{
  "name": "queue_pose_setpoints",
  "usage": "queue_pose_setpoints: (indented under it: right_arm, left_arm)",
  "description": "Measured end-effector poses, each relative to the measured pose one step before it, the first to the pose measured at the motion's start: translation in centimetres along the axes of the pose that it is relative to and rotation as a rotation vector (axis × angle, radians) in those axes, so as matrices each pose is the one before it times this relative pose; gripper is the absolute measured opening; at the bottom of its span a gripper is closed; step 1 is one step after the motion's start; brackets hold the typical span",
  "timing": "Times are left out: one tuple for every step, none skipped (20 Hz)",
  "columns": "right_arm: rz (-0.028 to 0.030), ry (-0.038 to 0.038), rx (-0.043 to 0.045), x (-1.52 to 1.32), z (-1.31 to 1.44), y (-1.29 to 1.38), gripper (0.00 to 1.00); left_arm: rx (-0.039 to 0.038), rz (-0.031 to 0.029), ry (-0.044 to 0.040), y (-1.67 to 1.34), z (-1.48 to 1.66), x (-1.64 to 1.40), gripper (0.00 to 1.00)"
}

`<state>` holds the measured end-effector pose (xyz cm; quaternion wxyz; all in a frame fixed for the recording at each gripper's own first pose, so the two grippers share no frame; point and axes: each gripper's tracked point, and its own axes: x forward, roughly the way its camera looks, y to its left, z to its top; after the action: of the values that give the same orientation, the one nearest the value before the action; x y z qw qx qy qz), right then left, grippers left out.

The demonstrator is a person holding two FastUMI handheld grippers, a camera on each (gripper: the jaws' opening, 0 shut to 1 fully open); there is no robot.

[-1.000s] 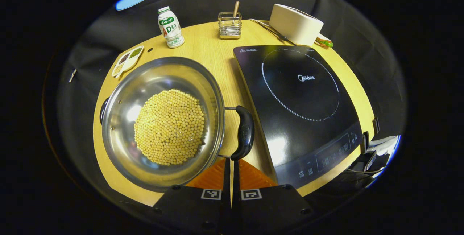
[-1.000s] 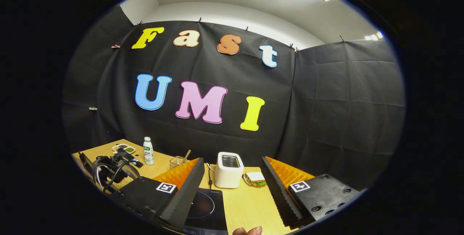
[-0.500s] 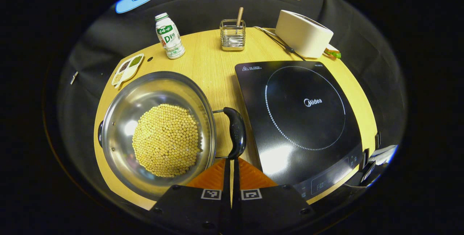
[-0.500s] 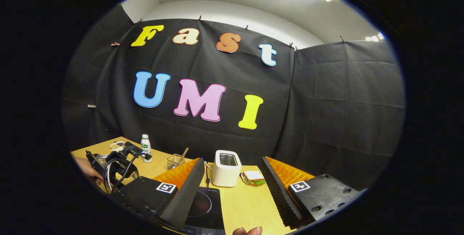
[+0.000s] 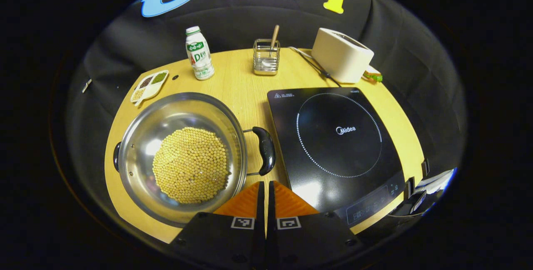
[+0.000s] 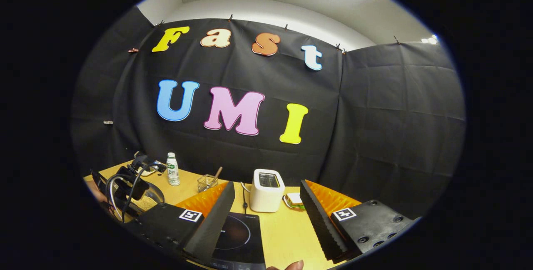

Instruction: First push the handle of the pot to place it horizontally, then grasp the pot with both hands and set it on the induction cooktop.

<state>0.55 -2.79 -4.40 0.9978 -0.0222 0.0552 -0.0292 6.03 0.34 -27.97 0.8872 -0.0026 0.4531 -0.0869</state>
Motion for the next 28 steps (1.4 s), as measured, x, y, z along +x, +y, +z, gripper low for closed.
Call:
queue_pose_setpoints:
  right_arm:
    - [0.01076,0.00614,0.00599,0.153,-0.112,0.488,0.98]
    - [0.01301,0.00123,0.00616,0.146,0.097,0.593,0.98]
    - [0.01701,0.00179,0.00669,0.275,0.067,0.819,0.98]
    - [0.02053,0.00211,0.00600,0.417,0.047,0.922,0.98]
    - [0.02116,0.00105,0.00314,0.453,0.039,0.974,0.98]
    - [0.01925,0.00141,-0.00044,0.467,0.084,0.987,0.98]
    - [0.01662,0.00070,-0.00050,0.429,0.080,0.865,0.98]
    - [0.01724,-0.00208,0.00168,0.423,0.133,0.959,0.98]
    - [0.02001,0.00078,0.00317,0.475,0.036,1.127,0.98]
    - [0.02199,0.00489,0.00483,0.516,-0.114,1.196,0.98]
    - [0.02157,0.01356,0.00549,0.496,-0.467,1.196,0.98]
    - [0.02237,0.01465,0.00989,0.506,-0.399,1.222,0.98]
    - [0.01937,0.01907,0.01130,0.598,-0.608,1.167,0.98]
    - [0.01894,0.02714,0.01587,0.480,-0.796,1.134,0.98]
    - [0.02148,0.02606,0.02041,0.556,-0.744,1.268,0.98]
    - [0.01712,0.03054,0.01820,0.556,-0.853,1.095,0.98]
    - [0.01472,0.02670,0.01221,0.678,-0.808,0.900,0.98]
    - [0.01178,0.02762,0.00730,0.601,-0.810,0.798,0.98]
    - [0.01032,0.02361,0.00915,0.635,-0.743,0.704,0.98]
    - [0.00818,0.03091,0.01110,0.763,-0.923,0.664,0.98]
    - [0.00832,0.03515,0.01880,0.784,-1.027,0.514,0.98]
    - [0.00530,0.03462,0.02540,0.823,-1.034,0.452,0.98]
    - [0.00280,0.03681,0.02654,0.669,-0.930,0.415,0.98]
    - [0.00001,0.03868,0.02686,0.804,-0.950,0.281,0.98]
    - [0.00132,0.03649,0.02493,0.663,-0.968,0.419,0.98]
    - [-0.00009,0.03270,0.01906,0.825,-0.865,0.406,0.99]
    - [0.00112,0.03467,0.01446,0.669,-0.842,0.285,1.00]
    - [0.00560,0.02656,0.00740,0.810,-0.756,0.361,1.00]
  left_arm:
    - [-0.00750,-0.00923,-0.04434,0.224,0.642,-0.873,0.06]
    - [-0.00702,-0.00898,-0.04586,0.328,0.589,-0.887,0.06]
    - [-0.00547,-0.00270,-0.04497,0.552,0.741,-0.914,0.06]
    - [-0.00491,0.00418,-0.04261,0.770,0.725,-0.779,0.05]
    - [-0.00562,0.00687,-0.04252,0.881,0.960,-0.731,0.05]
    - [-0.00798,0.01247,-0.04366,1.173,0.823,-0.811,0.06]
    - [-0.01201,0.00863,-0.03532,0.854,0.792,-0.514,0.09]
    - [-0.01696,0.00238,-0.03778,0.744,0.779,-0.542,0.13]
    - [-0.01442,0.01241,-0.04527,1.054,1.074,-0.591,0.29]
    - [-0.00567,0.02056,-0.04428,1.382,1.056,-0.660,0.45]
    - [0.00109,0.01764,-0.03679,1.314,0.830,-0.410,0.61]
    - [0.00482,0.01393,-0.02604,1.141,0.615,-0.381,0.77]
    - [0.00302,0.00956,-0.01451,1.262,0.470,-0.284,0.84]
    - [-0.00278,0.00666,-0.00850,1.049,0.051,-0.026,0.88]
    - [-0.01044,0.00625,0.00278,1.090,-0.104,0.025,0.94]
    - [-0.01312,0.01204,0.00295,1.250,-0.240,0.187,0.94]
    - [-0.01178,0.00803,0.00855,1.235,-0.300,0.100,0.94]
    - [-0.00492,0.01020,0.00875,1.410,-0.581,0.201,0.94]
    - [0.00248,0.00877,0.01367,1.338,-0.562,0.308,0.95]
    - [0.00638,0.00632,0.01578,1.324,-0.583,0.279,0.95]
    - [0.00838,0.00624,0.01756,1.275,-0.646,0.296,0.95]
    - [0.00865,0.00800,0.02375,1.238,-0.722,0.407,0.95]
    - [0.00789,0.00596,0.02213,1.272,-0.778,0.459,0.92]
    - [0.00174,0.00964,0.02419,1.058,-0.451,0.599,0.95]
    - [-0.00551,0.01226,0.01799,0.935,-0.425,0.552,0.95]
    - [-0.01016,0.01458,0.01392,1.028,-0.273,0.598,0.95]
    - [-0.01390,0.00957,0.01781,0.907,-0.345,0.648,0.95]
    - [-0.01195,-0.00306,0.02285,0.332,-0.589,0.549,0.95]
